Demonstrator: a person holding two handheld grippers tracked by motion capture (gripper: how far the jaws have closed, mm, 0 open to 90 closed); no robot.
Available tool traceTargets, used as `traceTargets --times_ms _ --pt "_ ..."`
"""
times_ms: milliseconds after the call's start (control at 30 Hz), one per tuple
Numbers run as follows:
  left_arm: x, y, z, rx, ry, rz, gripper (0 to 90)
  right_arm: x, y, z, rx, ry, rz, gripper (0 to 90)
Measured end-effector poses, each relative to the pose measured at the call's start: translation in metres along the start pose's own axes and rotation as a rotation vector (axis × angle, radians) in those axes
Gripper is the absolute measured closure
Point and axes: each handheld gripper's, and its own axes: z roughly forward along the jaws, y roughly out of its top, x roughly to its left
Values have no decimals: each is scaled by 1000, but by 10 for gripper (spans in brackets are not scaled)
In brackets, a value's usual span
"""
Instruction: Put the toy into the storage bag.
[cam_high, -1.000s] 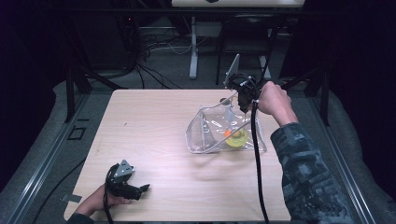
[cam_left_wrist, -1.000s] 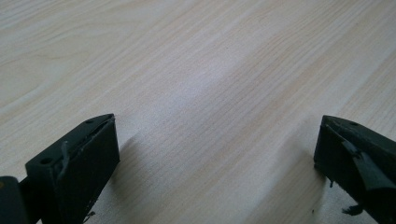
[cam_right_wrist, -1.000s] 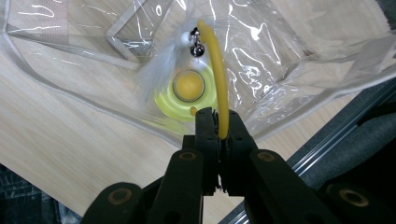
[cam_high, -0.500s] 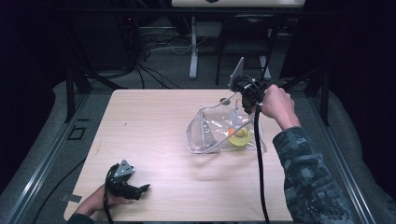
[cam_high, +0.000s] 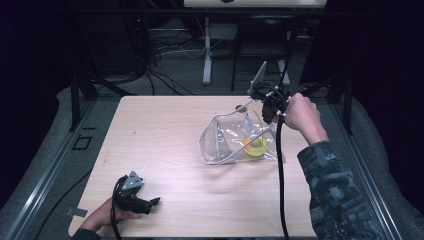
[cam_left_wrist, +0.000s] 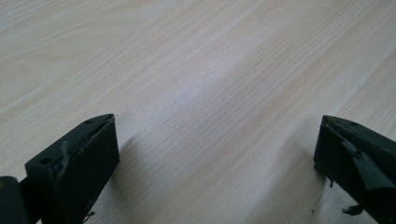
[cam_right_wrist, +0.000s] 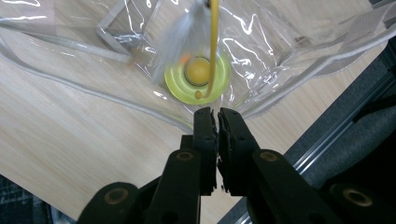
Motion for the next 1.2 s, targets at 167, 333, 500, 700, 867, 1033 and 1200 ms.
traceTargets --times_ms 167,333,500,700,867,1033,1200 --pt "0 0 0 0 0 0 0 4 -13 -8 -46 -1 12 744" --pt "0 0 0 0 0 0 0 8 -29 -9 -66 -10 32 604" --pt "-1 0 1 -9 6 -6 0 11 -46 -8 -84 0 32 462" --pt "0 0 1 -8 8 -1 0 15 -66 0 -120 21 53 291" --pt "0 0 1 -7 8 -1 0 15 -83 6 -139 48 75 145" --pt "0 0 1 -7 8 -1 0 13 -100 19 -176 44 110 79" --pt "0 0 1 -7 8 0 0 15 -118 37 -157 40 132 0"
